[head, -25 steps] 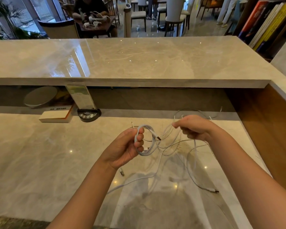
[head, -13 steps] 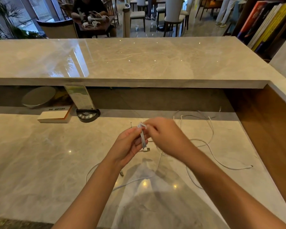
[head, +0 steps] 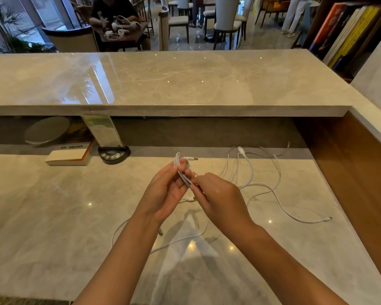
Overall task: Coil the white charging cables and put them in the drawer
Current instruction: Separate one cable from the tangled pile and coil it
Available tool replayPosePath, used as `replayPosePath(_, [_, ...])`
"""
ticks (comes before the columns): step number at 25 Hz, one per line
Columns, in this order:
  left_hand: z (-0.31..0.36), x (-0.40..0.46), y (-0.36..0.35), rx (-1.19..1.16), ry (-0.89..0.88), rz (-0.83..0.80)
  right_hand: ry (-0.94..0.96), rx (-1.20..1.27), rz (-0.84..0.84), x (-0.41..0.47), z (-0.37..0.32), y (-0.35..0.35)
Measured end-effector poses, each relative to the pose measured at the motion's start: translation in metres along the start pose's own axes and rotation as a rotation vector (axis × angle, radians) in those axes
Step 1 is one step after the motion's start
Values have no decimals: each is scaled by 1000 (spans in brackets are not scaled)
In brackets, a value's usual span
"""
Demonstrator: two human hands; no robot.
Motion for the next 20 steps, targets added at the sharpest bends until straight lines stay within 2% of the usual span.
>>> replayPosePath(2, [3,-1,1,-78,-7,-16,18,78,-36,-7,9,-1])
replayPosePath(3, [4,-3,2,-108,0,-23,-42,208,-76,-9,20,1])
replayPosePath(6, [-2,-6,-2,-264,89,-125,-436,889,-343,-16,53,-16])
replayPosePath(7, [-8,-7,-7,-338,137,-202,-515,1029,-415,-18,56,-21])
replayPosePath(8, [-14,-8,-13,-393,181,-266,-546,1093,-462,-17,59,-23])
replayPosePath(10, [-24,-10,-14,-423,218,-265,-508,1128,-502,-13,59,-20])
replayPosePath(12, [-28,-10,-6,-399,223,-207,-460,1129,-490,-10,55,-17])
replayPosePath(15, [-27,-10,-16,-480,233,-240,-492,1226,-391,-9,55,-19])
replayPosePath(17, [-28,-8,-13,-518,162,-123,-540,1295,-328,-8,54,-25])
replayPosePath(19, [-29,-7,-7,-406,41,22,-590,1387,-258,-9,54,-30])
replayPosePath(20, [-29,-7,-8,-359,-7,33,-607,1418,-230,-10,53,-32])
Point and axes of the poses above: each hand's wrist, its own x-axis towards the middle knuckle, its own y-axis out of the back of the hand, z = x × y, the point moved 8 cm from there along x, towards the middle knuckle, and after that the axes turned 9 degrees about -z, right-handed, at the moved point
